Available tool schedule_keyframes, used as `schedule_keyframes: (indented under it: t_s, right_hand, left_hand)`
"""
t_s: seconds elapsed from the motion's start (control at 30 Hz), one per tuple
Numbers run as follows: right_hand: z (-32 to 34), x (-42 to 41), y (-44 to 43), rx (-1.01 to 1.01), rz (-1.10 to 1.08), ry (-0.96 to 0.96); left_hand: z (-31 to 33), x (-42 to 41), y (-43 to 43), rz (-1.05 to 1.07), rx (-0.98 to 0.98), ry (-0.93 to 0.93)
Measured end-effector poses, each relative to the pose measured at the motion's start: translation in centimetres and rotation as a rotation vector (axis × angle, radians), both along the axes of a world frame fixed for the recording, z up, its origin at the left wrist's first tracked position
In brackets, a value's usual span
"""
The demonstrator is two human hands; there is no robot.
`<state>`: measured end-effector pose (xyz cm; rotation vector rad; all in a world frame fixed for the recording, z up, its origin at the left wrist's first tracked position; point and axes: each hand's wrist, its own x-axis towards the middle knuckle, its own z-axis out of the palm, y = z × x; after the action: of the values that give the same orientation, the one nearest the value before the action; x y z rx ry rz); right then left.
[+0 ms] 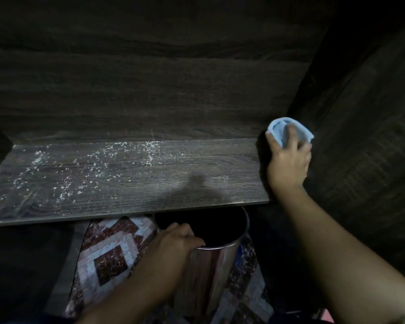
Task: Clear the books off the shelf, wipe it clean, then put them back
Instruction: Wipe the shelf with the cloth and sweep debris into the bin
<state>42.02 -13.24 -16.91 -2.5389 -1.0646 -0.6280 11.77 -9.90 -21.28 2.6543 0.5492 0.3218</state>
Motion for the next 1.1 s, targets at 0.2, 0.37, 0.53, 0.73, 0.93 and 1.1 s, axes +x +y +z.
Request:
schedule_keyframes:
  t_s: [0.2, 0.37, 0.53, 0.73, 0.93, 1.1]
  right_hand:
    - [-0.1, 2.7, 3.1, -0.517, -0.156, -0.042]
    - [0.0, 2.3, 4.5, -0.604, -0.171, 0.122]
    - [0.7, 1.4, 5.2, -0.449, -0.128, 0.405]
    - [1.4, 0.8, 5.1, -0.127, -0.109, 0.686]
    - [0.1, -2.6, 5.5, -0.027, 0.211, 0.639]
    - [0.8, -2.4, 4.9, 0.153, 0.244, 0.714]
  left_hand:
    - [-0.6, 0.5, 0.0, 0.000, 0.001, 0.020]
    - [-0.7, 0.6, -0.3, 0.007, -0.006, 0.035]
    - [-0.4, 0.3, -0.2, 0.008, -0.019, -0.007]
    - [-0.1, -0.2, 0.0, 0.016, -0.026, -0.033]
    - [-0.3, -0.5, 0.4, 0.040, -0.025, -0.014]
    - [-0.4, -0.6, 0.5, 0.057, -0.020, -0.015]
